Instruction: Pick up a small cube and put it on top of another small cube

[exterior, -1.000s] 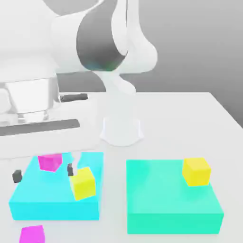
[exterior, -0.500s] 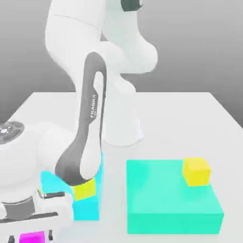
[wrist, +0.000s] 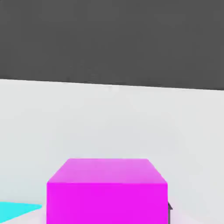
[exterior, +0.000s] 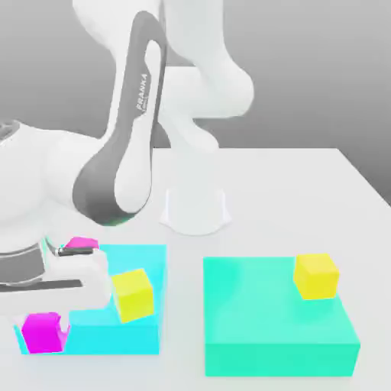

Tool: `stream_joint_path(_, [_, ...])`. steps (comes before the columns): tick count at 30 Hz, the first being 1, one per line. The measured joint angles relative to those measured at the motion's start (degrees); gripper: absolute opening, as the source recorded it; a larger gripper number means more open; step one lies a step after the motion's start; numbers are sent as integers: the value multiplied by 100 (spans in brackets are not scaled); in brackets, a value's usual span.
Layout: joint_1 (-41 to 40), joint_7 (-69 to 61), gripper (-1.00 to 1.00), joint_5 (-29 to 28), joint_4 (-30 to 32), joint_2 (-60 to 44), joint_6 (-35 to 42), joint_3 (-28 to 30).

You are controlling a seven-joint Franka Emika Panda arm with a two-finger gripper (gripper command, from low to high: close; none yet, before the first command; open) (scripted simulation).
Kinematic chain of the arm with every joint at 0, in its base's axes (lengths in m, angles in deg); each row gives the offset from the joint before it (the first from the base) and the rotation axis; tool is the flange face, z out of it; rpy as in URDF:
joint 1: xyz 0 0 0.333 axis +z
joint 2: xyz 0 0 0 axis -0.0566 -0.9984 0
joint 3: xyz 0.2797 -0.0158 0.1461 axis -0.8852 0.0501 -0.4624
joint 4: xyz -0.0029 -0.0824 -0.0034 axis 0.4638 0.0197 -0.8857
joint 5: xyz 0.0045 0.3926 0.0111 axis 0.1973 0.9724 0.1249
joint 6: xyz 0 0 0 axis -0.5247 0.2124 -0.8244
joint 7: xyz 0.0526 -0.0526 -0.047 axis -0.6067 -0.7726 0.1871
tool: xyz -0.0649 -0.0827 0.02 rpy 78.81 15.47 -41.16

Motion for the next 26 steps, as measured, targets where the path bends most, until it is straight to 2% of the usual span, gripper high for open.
stream_joint_path(7, [-331,1345,-100,-853,1007,1441,299,269])
stream_joint_path(16, [-1403,3351,-100,-2334,2296,3358,697,-192])
stream_joint_path(18, [-1564,3588,-100,-2496,2501,3440,554,-251])
stream_joint_path(22, [-1536,3555,-100,-2424,2708,2752,-341,-165])
stream_joint_path(23, [-1516,3529,100,-2391,2745,2581,-546,-140])
stream_joint_path(26, [-1516,3529,100,-2391,2745,2581,-546,-140])
